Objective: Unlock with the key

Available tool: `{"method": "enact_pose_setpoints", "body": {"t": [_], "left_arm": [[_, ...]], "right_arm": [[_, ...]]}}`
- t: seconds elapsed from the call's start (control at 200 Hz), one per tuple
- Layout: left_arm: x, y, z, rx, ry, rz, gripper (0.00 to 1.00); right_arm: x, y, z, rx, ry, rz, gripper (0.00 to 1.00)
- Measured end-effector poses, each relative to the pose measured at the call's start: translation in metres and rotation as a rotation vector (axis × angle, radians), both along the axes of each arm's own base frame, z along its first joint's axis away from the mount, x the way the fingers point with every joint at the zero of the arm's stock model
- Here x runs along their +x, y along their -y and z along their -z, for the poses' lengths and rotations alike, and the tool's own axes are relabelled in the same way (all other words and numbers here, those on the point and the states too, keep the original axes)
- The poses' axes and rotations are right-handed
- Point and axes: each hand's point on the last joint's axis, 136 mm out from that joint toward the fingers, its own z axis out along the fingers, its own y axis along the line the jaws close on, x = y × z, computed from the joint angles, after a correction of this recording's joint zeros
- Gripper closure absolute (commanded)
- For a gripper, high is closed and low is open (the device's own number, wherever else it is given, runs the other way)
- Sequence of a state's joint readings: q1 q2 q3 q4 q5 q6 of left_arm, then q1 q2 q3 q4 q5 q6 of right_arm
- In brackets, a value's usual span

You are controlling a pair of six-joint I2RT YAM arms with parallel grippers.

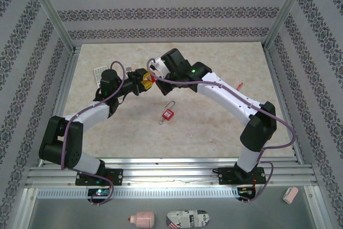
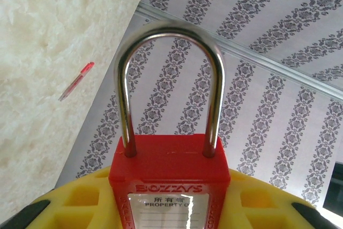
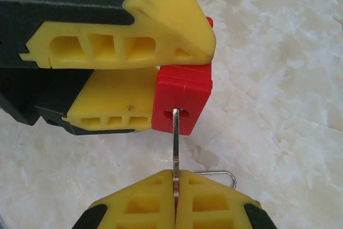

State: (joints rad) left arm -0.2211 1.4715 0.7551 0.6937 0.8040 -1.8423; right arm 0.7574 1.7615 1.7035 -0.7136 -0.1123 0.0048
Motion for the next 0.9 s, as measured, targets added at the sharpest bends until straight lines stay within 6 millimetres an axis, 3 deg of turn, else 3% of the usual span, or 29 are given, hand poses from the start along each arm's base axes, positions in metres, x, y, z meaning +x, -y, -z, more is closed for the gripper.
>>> {"method": "enact_pose_setpoints", "body": {"t": [0.899], "left_arm": [[-0.0059, -0.0010, 0.0061, 0.129, 0.046, 0.059, 1.00]], "right_arm": [[-0.0089, 0.0013, 0.0062, 0.019, -0.040, 0.001, 1.00]]}}
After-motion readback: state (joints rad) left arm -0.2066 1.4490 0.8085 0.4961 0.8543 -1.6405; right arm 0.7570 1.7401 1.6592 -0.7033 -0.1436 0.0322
